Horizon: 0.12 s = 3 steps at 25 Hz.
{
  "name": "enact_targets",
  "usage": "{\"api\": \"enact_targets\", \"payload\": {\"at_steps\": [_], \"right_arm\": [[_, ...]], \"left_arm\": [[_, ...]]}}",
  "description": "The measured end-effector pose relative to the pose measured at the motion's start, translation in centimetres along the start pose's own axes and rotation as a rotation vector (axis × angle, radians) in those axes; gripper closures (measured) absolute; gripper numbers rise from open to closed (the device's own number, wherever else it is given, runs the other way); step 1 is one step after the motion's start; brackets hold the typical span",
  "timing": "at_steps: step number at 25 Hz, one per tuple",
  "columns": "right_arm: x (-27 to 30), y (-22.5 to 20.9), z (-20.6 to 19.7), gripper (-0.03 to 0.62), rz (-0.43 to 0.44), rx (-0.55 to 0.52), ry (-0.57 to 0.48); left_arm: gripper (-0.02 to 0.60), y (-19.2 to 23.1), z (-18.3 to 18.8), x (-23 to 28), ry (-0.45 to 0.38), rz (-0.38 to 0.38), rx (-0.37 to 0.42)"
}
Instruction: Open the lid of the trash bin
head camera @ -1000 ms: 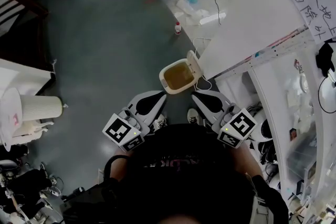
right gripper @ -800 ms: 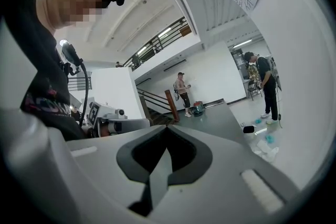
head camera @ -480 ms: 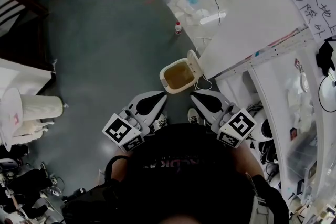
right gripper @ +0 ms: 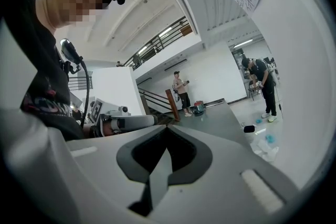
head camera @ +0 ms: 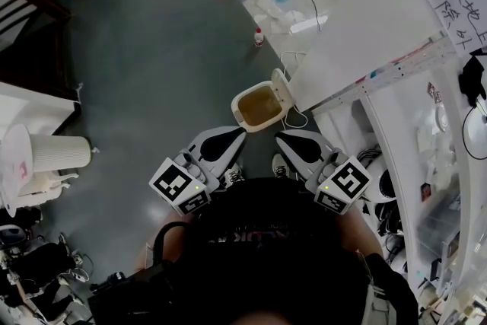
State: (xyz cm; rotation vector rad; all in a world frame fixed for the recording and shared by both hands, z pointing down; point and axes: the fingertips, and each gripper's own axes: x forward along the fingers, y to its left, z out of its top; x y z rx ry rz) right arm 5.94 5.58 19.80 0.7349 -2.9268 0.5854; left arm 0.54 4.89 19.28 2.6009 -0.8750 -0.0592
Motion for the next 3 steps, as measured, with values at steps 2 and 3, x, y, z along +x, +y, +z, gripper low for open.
{"api": "enact_targets", "payload": {"at_steps": [2, 3], "right_arm": [[-0.12, 0.13, -0.06, 0.586, -0.001, -0.001, -0.001], [-0.18, 0.2, -0.09, 0.586, -0.001, -0.002, -0.001]], "left_arm": [[0.58, -0.14, -0.24, -0.16, 0.002, -0.001, -0.009], [0.58, -0.22, -0.34, -0.22, 0.003, -0.002, -0.014]]}}
